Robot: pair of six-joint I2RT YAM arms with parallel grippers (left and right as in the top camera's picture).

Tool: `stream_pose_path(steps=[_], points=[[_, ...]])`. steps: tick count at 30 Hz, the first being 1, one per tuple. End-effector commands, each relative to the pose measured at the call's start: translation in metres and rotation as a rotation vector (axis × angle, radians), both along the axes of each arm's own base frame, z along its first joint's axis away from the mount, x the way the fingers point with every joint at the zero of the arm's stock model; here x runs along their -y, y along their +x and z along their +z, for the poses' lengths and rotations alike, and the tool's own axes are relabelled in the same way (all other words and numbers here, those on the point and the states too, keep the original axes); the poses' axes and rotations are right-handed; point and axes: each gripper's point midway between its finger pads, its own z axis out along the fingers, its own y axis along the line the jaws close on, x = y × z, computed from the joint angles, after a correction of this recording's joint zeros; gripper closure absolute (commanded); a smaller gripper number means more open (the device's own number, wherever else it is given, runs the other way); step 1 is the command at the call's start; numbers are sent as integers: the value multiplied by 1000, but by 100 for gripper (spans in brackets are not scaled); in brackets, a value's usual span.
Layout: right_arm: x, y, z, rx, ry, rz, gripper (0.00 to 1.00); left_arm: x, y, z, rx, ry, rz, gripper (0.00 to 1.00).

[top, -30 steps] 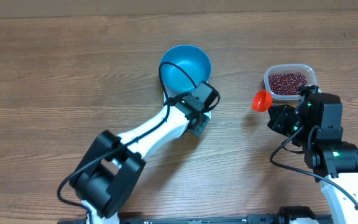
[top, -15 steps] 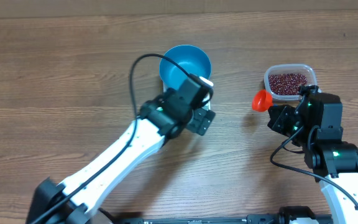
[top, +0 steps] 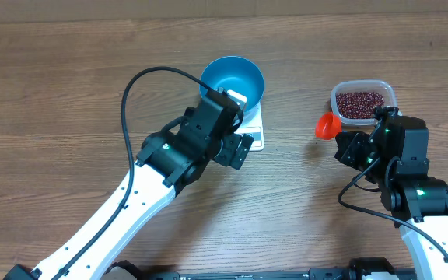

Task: Scoop item into bowl and weigh 150g on scale
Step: 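Raise the left gripper back above the scale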

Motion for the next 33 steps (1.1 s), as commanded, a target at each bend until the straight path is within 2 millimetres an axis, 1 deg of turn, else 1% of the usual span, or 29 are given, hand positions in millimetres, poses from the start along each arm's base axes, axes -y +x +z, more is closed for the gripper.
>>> stream_pose_path(steps=[1, 4, 7, 12, 33], points=[[1, 5, 12, 35, -4, -2, 96, -11, -2, 21, 31, -37, 29, 0], [1, 5, 12, 35, -4, -2, 96, -20, -3, 27, 36, -41, 51, 0], [1, 5, 12, 35, -4, -2, 96, -29, 0, 32, 52, -44, 67, 0], [1, 5, 12, 35, -4, -2, 96, -39, 2, 32, 49, -29, 88, 0], [1, 5, 12, 35, -4, -2, 96, -38, 4, 32, 54, -32, 90, 0]])
